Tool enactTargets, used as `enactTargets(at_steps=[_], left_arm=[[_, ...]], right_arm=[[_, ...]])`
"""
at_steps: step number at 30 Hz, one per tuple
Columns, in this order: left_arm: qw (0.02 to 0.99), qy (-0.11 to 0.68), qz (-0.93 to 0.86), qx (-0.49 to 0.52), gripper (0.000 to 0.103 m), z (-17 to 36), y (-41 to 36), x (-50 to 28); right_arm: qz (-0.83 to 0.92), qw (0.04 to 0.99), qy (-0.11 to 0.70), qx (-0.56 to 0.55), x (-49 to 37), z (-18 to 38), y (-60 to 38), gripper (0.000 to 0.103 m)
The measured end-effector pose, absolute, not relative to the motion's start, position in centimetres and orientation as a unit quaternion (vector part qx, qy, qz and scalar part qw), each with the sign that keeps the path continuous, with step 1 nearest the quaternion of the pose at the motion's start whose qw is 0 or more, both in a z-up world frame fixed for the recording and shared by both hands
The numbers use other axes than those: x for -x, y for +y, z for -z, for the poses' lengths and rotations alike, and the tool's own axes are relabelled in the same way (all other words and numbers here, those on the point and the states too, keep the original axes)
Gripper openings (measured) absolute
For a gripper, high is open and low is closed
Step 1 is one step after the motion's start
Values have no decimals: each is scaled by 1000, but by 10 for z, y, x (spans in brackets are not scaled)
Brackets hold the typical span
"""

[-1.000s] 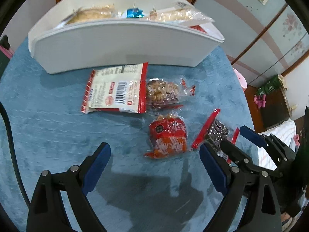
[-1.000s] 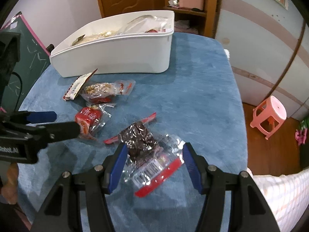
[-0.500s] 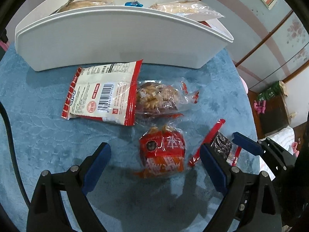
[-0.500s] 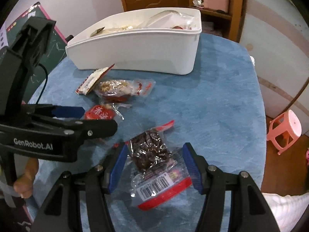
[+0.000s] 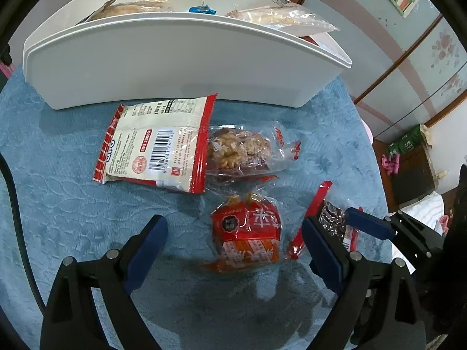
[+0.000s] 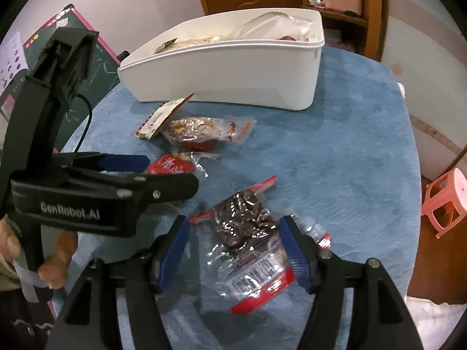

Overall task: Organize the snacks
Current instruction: 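Grasp the red round packet with the left tool while the right grasps the dark candy bag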

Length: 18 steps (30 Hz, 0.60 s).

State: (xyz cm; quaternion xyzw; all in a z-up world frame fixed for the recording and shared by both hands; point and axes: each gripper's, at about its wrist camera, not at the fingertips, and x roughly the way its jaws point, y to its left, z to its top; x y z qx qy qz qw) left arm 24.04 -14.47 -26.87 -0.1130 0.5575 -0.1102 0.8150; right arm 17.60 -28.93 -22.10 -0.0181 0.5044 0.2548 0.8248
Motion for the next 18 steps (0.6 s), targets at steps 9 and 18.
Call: enactTargets(at_steps=[9,18], left_arm=[[824,551,103,85,80,267,-149,-237],[826,541,133,79,52,261,-142,-229]], right_arm=[[-207,838,490,125,-172,232,-259,65],[-166,862,473,77,-163,230,-259,54]])
